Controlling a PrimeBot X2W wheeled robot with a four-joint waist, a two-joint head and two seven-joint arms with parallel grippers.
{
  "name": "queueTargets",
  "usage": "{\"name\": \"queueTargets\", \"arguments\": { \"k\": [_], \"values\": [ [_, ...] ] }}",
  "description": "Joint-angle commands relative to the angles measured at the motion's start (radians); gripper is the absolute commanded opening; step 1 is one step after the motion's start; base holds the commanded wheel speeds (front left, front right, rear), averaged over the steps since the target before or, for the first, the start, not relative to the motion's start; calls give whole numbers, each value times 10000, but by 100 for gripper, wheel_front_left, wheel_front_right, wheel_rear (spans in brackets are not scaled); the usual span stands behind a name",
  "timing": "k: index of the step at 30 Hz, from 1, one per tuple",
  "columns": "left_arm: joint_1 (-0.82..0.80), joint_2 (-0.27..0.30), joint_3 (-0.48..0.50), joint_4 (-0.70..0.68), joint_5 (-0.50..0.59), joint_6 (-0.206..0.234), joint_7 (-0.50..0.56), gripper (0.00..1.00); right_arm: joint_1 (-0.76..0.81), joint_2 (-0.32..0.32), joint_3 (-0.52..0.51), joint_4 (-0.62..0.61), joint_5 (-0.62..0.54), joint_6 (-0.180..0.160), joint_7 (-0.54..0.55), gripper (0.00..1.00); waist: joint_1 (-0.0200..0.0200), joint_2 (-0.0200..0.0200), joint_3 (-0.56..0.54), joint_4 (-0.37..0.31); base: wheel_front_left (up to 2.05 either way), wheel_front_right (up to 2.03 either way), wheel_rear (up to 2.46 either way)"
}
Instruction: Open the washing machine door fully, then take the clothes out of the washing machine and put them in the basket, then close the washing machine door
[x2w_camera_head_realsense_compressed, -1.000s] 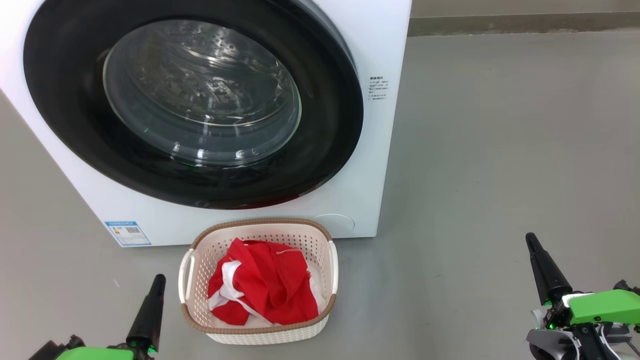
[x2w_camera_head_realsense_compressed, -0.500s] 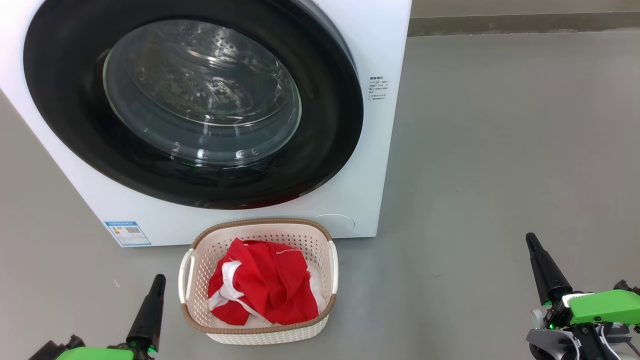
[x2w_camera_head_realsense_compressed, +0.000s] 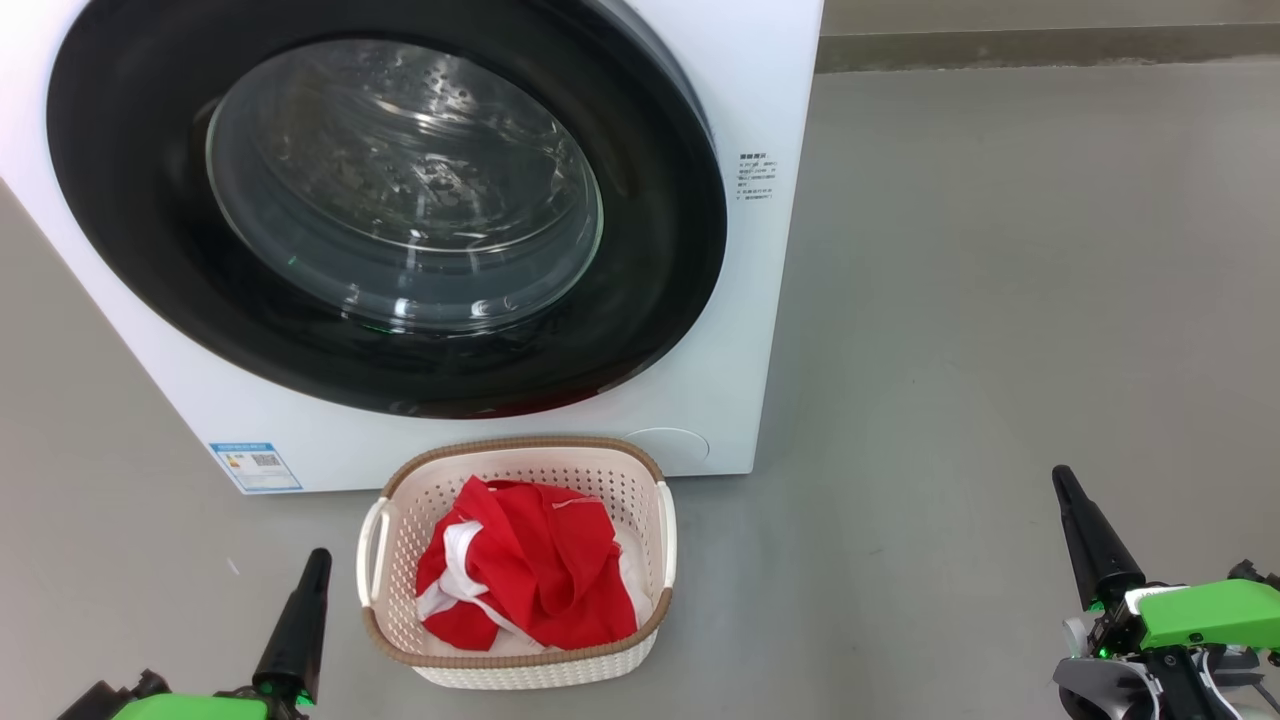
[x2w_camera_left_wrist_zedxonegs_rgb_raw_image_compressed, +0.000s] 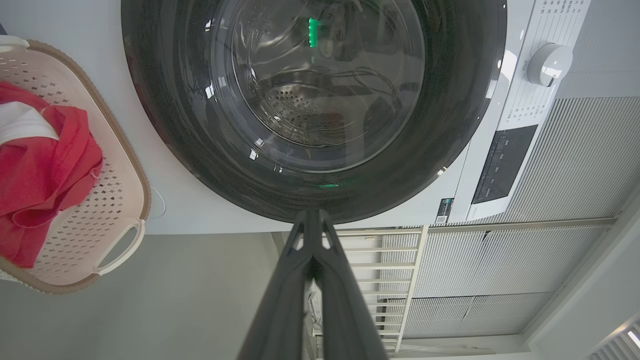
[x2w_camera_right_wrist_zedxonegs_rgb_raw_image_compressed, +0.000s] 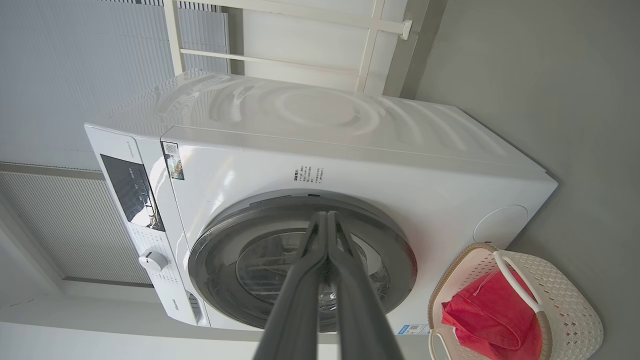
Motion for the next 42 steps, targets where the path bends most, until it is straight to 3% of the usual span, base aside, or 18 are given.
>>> {"name": "queueTargets", "arguments": {
  "k": [1,42],
  "values": [
    [-391,99,357,-209,-65,-63,38,0,-422,-57,141,-299,-5,-7,54,0,0,0,0,0,0,0,0],
    [-391,99,354,-210,-68,-63,35,0,-424,-46,124,-298,-19,-7,67,0,0,0,0,0,0,0,0]
  ]
}}
